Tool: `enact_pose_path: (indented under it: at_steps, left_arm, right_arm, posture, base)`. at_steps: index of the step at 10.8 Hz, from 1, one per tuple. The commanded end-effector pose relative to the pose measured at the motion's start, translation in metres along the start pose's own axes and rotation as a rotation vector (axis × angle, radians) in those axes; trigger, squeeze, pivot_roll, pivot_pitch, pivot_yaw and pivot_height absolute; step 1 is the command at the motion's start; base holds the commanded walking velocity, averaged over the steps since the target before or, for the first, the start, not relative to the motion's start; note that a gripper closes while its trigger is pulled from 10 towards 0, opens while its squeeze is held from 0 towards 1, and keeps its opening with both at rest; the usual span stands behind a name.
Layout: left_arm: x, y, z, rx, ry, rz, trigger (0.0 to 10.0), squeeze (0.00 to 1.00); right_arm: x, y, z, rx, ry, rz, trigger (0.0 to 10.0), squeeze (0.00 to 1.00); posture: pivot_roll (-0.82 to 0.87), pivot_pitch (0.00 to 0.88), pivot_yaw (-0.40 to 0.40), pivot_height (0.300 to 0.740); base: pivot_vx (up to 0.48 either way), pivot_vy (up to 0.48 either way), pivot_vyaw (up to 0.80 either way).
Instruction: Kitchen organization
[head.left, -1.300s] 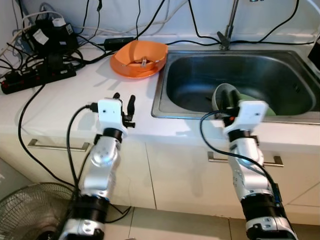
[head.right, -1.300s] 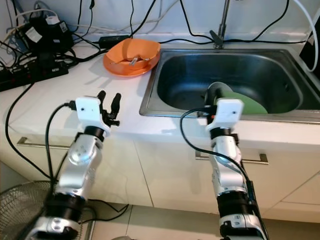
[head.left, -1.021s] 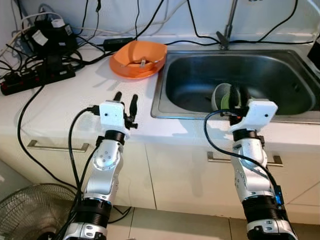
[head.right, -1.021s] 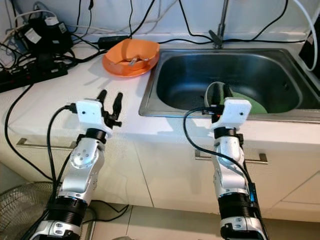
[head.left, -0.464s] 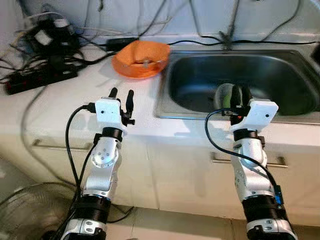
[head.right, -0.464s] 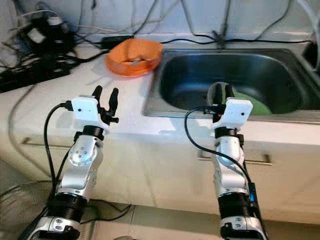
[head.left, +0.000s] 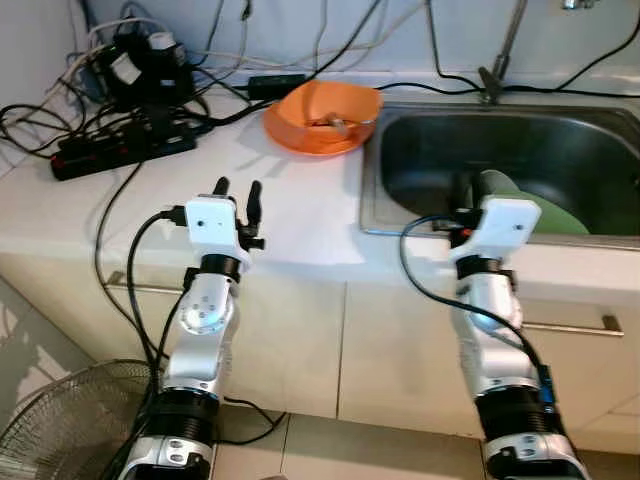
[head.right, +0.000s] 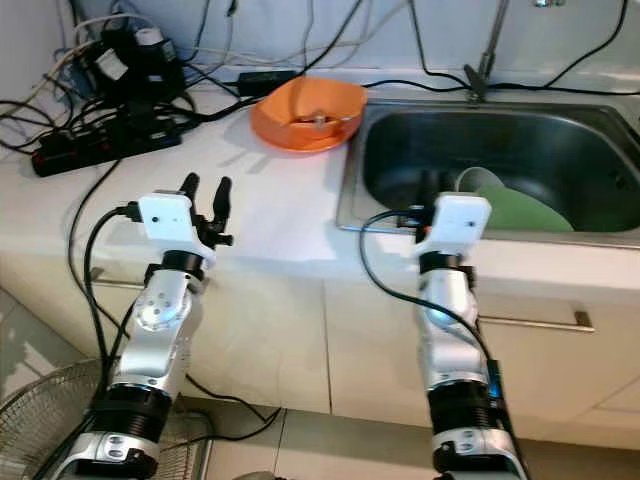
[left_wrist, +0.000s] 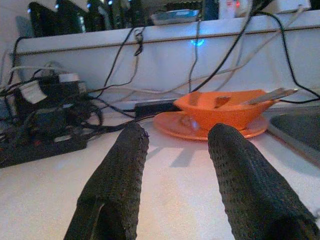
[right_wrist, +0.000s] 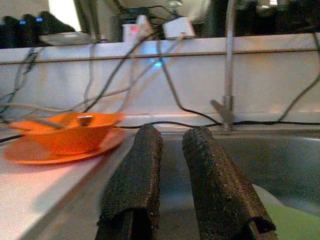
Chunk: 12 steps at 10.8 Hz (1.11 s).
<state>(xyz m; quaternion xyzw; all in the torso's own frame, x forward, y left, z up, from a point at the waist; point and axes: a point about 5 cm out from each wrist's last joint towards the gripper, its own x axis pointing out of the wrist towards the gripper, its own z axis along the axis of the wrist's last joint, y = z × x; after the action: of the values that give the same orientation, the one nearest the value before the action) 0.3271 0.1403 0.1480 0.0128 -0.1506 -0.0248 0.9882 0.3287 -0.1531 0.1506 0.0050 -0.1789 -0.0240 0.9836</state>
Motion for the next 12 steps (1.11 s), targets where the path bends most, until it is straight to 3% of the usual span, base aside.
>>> enact_pose_path:
  at_steps: [1, 4, 7, 12]
  left_arm:
    - [0.0025, -0.0031, 0.0008, 0.01, 0.006, -0.009, 10.0, 0.0]
    - [0.0026, -0.0063, -0.0011, 0.008, 0.027, -0.024, 10.0, 0.0]
    - [0.0034, -0.0083, -0.0029, 0.01, 0.046, -0.029, 10.0, 0.0]
    - [0.0029, -0.009, -0.0035, 0.008, 0.053, -0.028, 10.0, 0.0]
  right_arm:
    - [0.0026, -0.0016, -0.0007, -0.012, 0.013, -0.005, 10.0, 0.0]
    - [0.0046, -0.0029, -0.0015, -0.013, 0.021, -0.017, 10.0, 0.0]
    - [0.005, -0.0021, -0.0025, -0.011, 0.028, -0.017, 10.0, 0.0]
    - [0.0056, -0.0023, -0.005, 0.001, 0.042, -0.027, 10.0, 0.0]
  posture:
    - [0.07, 0.0, 0.08, 0.74]
    - [0.07, 0.0, 0.084, 0.74]
    - [0.07, 0.0, 0.086, 0.74]
    - [0.07, 0.0, 0.09, 0.74]
  base:
    - [0.0, 0.0, 0.0]
    - [0.0, 0.0, 0.0]
    - [0.0, 0.47, 0.0]
    - [0.0, 0.0, 0.0]
